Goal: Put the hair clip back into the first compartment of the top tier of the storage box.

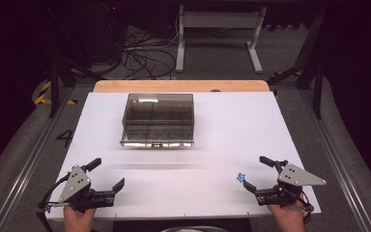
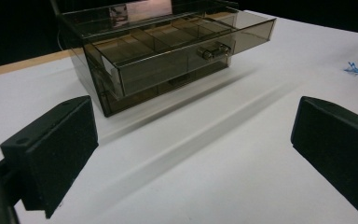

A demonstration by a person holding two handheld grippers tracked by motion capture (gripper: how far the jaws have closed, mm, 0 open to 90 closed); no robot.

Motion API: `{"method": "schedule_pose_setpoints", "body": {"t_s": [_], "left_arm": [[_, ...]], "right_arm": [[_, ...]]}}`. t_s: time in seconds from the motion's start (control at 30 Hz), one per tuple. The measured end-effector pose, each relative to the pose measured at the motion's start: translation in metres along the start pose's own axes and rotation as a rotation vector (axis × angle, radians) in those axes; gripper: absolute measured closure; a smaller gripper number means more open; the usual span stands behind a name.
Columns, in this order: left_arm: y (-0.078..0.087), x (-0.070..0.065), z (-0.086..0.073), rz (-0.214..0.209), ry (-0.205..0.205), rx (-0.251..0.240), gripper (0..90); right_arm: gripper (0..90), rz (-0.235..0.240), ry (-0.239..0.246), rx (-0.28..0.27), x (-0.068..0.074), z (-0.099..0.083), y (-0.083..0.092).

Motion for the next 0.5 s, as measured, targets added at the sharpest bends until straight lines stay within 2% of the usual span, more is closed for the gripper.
{"method": "schedule_pose_setpoints", "body": {"t_s": [0.5], "left_arm": [[0.0018,0.001,0.0007,0.021,-0.011,-0.01,1.3]], "right_arm": [[5.3,0.001,0.001,0.005,0.0009,0.0002,-0.0007]]}}
Point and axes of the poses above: each handheld gripper's, and its own axes: y roughly backward along the jaws, z roughly out of its top, x roughly to its left, the point moved 5 cm from there along -y, roughly forward along the jaws, and after that the axes turned 1 degree about y, right-handed, at the moved point
